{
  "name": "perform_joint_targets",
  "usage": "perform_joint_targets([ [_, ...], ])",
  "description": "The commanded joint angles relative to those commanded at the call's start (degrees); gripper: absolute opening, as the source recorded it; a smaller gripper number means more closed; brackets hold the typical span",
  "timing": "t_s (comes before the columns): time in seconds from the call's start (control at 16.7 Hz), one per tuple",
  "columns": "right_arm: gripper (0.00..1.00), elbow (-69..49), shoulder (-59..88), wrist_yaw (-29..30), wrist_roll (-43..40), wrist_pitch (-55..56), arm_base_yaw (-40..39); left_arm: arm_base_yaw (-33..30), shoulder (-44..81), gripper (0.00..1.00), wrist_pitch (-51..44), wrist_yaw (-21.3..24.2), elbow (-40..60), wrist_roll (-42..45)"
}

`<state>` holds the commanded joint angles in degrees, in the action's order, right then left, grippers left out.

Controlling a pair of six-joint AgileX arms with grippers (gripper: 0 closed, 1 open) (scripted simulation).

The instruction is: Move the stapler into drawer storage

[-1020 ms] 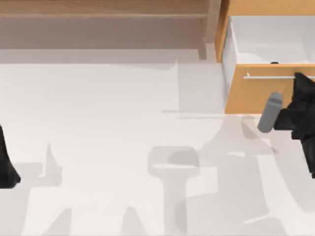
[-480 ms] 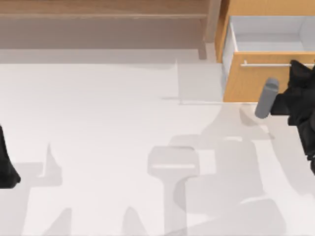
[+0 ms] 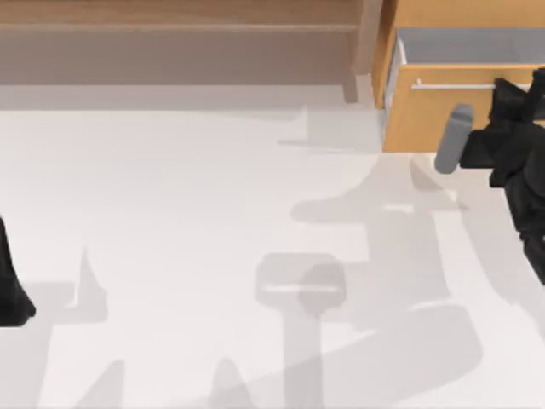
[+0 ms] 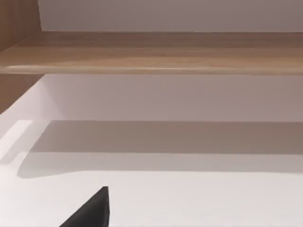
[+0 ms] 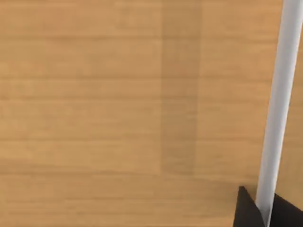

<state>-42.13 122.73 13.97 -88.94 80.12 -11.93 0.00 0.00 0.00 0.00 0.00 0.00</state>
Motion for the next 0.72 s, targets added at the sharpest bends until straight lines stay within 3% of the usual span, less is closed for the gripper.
perform_joint_targets([
  [0.72, 0.00, -7.23, 3.04, -0.96, 0.03, -4.28, 1.10, 0.00, 0.00, 1.00, 0.00, 0.00, 0.00, 0.00],
])
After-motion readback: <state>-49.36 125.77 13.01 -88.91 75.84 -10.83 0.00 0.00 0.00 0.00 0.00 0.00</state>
